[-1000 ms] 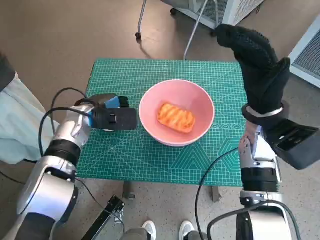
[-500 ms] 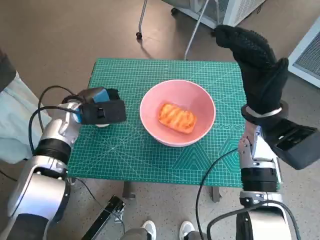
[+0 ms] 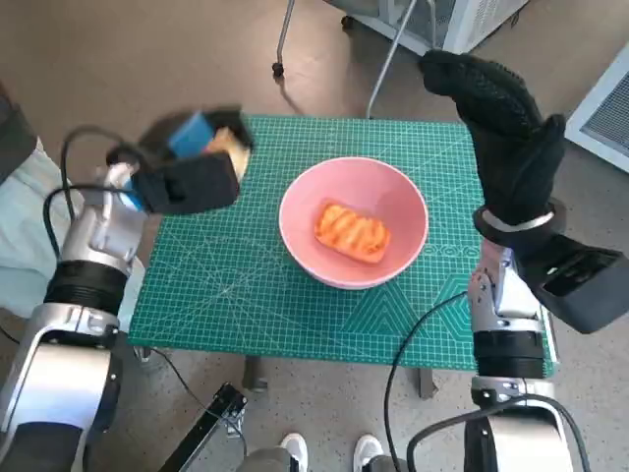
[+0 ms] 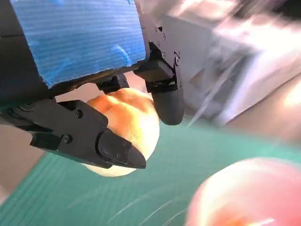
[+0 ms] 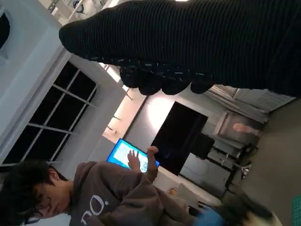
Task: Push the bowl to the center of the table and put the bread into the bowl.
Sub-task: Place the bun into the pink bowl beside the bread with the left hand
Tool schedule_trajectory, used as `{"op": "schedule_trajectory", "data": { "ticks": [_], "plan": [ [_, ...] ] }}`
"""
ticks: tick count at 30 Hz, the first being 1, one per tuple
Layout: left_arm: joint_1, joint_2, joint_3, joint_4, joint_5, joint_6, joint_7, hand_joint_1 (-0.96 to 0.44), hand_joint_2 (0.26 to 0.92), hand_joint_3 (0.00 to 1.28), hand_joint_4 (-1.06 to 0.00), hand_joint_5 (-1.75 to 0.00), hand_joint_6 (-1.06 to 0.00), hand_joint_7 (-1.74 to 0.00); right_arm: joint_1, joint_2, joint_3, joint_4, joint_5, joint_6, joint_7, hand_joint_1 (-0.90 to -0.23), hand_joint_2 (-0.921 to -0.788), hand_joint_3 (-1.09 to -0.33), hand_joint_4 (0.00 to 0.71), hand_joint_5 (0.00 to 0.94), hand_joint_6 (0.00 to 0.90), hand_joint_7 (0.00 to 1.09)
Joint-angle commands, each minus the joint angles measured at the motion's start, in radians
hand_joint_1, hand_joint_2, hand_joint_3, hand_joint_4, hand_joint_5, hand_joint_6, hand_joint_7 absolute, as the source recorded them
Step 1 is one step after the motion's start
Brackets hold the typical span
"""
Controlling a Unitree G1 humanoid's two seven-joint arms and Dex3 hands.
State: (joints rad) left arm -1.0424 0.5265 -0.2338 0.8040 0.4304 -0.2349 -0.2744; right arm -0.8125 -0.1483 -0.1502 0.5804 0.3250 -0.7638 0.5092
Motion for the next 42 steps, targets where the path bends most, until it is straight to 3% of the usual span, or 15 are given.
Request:
{"op": "schedule_trajectory", "data": {
  "ticks": [1, 12, 27, 29, 31, 32, 33, 35, 37, 42],
  "plan": [
    [0.054, -0.036, 0.012, -0.197, -0.027, -0.005, 0.003, 0.00, 0.920, 0.08, -0.68, -1.12, -0.61, -1.24, 0.022, 0.003, 0.003, -0.003, -0.009, 0.009, 0.000, -0.685, -0.921, -0.736, 0.239, 0.002, -0.001, 0.76],
    [0.066, -0.135, -0.028, -0.320, -0.037, -0.010, -0.052, 0.00, 0.920, 0.08, -0.68, -1.13, -0.61, -1.24, 0.023, 0.005, 0.004, -0.005, -0.012, 0.009, 0.000, -0.694, -0.921, -0.739, 0.240, 0.002, -0.001, 0.76],
    [0.074, -0.200, -0.098, -0.226, -0.046, -0.035, -0.176, 0.00, 0.921, 0.09, -0.67, -1.16, -0.58, -1.24, 0.034, 0.001, 0.000, -0.019, -0.016, 0.002, 0.000, -0.694, -0.921, -0.739, 0.240, 0.002, -0.001, 0.76],
    [0.074, -0.203, -0.099, -0.214, -0.067, -0.012, -0.227, 0.00, 0.921, 0.13, -0.63, -1.22, -0.53, -1.27, 0.032, -0.001, -0.002, -0.014, -0.014, 0.000, 0.002, -0.690, -0.921, -0.738, 0.241, 0.003, -0.001, 0.76],
    [0.071, -0.204, -0.101, -0.211, -0.084, 0.028, -0.288, 0.00, 0.921, 0.25, -0.47, -1.35, -0.43, -1.40, 0.031, -0.002, -0.003, -0.011, -0.014, -0.002, 0.003, -0.687, -0.921, -0.736, 0.241, 0.003, -0.001, 0.75],
    [0.069, -0.204, -0.103, -0.213, -0.088, 0.049, -0.314, -0.01, 0.878, 0.28, -0.35, -1.05, -0.33, -1.18, 0.031, -0.002, -0.003, -0.011, -0.013, -0.003, 0.003, -0.686, -0.921, -0.736, 0.241, 0.003, -0.001, 0.75],
    [0.063, -0.202, -0.107, -0.218, -0.090, 0.082, -0.350, -0.01, 0.863, 0.29, -0.32, -0.90, -0.32, -1.07, 0.030, -0.002, -0.004, -0.009, -0.013, -0.004, 0.003, -0.685, -0.921, -0.736, 0.241, 0.003, -0.001, 0.75],
    [0.055, -0.198, -0.112, -0.232, -0.092, 0.128, -0.398, -0.02, 0.824, 0.28, -0.24, -0.42, -0.25, -0.73, 0.029, -0.002, -0.005, -0.008, -0.012, -0.005, 0.004, -0.683, -0.921, -0.735, 0.241, 0.003, -0.001, 0.75],
    [0.051, -0.193, -0.110, -0.250, -0.094, 0.156, -0.425, -0.04, 0.807, 0.26, -0.21, -0.23, -0.21, -0.60, 0.027, -0.002, -0.005, -0.006, -0.012, -0.006, 0.004, -0.682, -0.921, -0.736, 0.241, 0.003, -0.001, 0.75],
    [0.068, -0.187, -0.084, -0.300, -0.103, 0.172, -0.424, -0.10, 0.796, 0.20, -0.20, -0.05, -0.19, -0.48, 0.023, -0.001, -0.007, 0.000, -0.011, -0.008, 0.003, -0.679, -0.921, -0.736, 0.242, 0.003, -0.001, 0.75]
  ]
}}
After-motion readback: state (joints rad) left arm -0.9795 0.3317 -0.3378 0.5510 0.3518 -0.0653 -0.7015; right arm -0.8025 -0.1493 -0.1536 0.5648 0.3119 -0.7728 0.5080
